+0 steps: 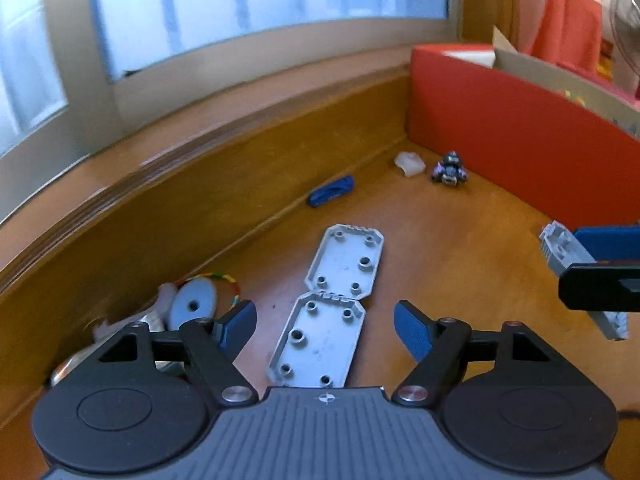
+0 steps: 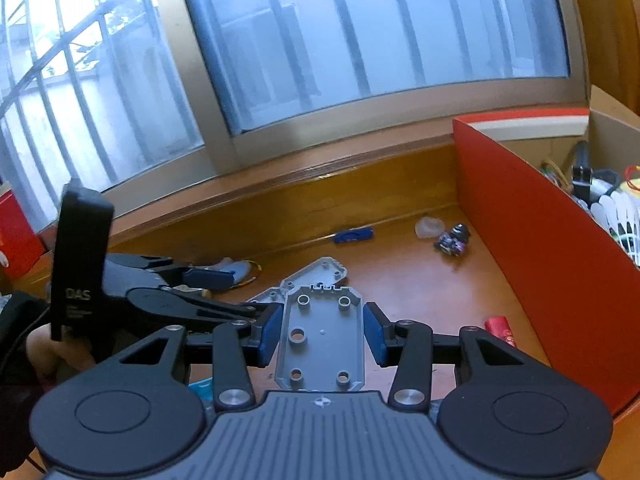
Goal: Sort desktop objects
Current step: 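Carry both held grey metal plates over the storage box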
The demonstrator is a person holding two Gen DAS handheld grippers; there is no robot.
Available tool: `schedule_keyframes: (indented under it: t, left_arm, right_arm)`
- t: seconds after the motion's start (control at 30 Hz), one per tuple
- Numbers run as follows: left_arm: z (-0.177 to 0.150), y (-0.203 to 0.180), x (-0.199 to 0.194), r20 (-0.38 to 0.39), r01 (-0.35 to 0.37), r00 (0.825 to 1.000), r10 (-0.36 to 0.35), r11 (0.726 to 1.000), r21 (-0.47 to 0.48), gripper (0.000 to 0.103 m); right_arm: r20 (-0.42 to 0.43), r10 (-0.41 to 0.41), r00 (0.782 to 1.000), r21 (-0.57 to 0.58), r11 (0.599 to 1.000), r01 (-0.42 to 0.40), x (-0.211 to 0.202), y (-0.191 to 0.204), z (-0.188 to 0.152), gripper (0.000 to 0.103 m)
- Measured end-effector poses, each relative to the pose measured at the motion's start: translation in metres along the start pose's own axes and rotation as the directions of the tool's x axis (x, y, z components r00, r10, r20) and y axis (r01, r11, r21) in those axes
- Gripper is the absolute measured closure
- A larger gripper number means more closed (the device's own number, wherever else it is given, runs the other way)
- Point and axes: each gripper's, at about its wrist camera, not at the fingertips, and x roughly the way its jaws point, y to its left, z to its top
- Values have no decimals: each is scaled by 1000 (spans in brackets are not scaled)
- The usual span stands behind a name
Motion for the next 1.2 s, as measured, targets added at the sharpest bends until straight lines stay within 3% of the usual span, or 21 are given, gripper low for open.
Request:
schedule_keyframes:
  t: [0.17, 0.2, 0.27, 0.47, 0.5, 0.53, 0.57, 0.7, 0.77, 0.8, 0.9, 0.93, 1.2]
  left_arm:
    - [-1, 1, 12, -4, 17, 1000, -17, 1000, -8, 28]
    - [-1, 1, 11, 2, 21, 1000, -21, 1000, -21, 34]
    - [-3, 3, 7, 15, 31, 999, -30, 998, -47, 57]
    - [-6, 7, -3, 56, 60, 997, -54, 990, -125, 58]
    - [-7, 8, -6, 65, 65, 996, -56, 988, -138, 61]
    - [-8, 7, -16, 87, 68, 995, -55, 986, -151, 82]
    - [-9, 7, -26, 102, 69, 993, -52, 984, -166, 87]
    - [-13, 5, -51, 149, 67, 988, -35, 974, -214, 85]
    - [-15, 2, -52, 127, 38, 992, -10, 976, -214, 82]
    - [-15, 1, -52, 112, 17, 994, 7, 977, -212, 75]
    - [-15, -3, -46, 79, -36, 995, 53, 978, -206, 32]
    - [-14, -4, -44, 70, -53, 995, 68, 977, -204, 26]
    - [-3, -13, -5, -24, -128, 992, 126, 971, -203, 26]
  right_arm:
    - [-18, -11, 1000, 3, 1000, 11, 10, 1, -1, 56]
    - [-21, -15, 1000, 0, 1000, 15, 11, 3, -2, 56]
    - [-22, -24, 999, -3, 1000, 24, 11, 4, -3, 56]
    - [-1, -47, 999, -10, 999, 47, 1, 7, -4, 56]
    - [5, -50, 999, -13, 999, 50, -2, 8, -4, 56]
    - [11, -53, 999, -16, 998, 53, -5, 9, -5, 56]
    - [16, -55, 998, -18, 998, 55, -8, 9, -5, 56]
    - [34, -53, 998, -25, 998, 54, -20, 11, -8, 56]
    - [43, -43, 998, -29, 999, 44, -27, 12, -10, 56]
    - [47, -33, 998, -34, 999, 34, -30, 11, -12, 56]
    - [38, 4, 999, -40, 999, -3, -30, 4, -11, 56]
    - [32, 19, 999, -43, 999, -18, -28, 1, -10, 56]
    - [7, 91, 996, -47, 995, -91, -22, -19, -1, 56]
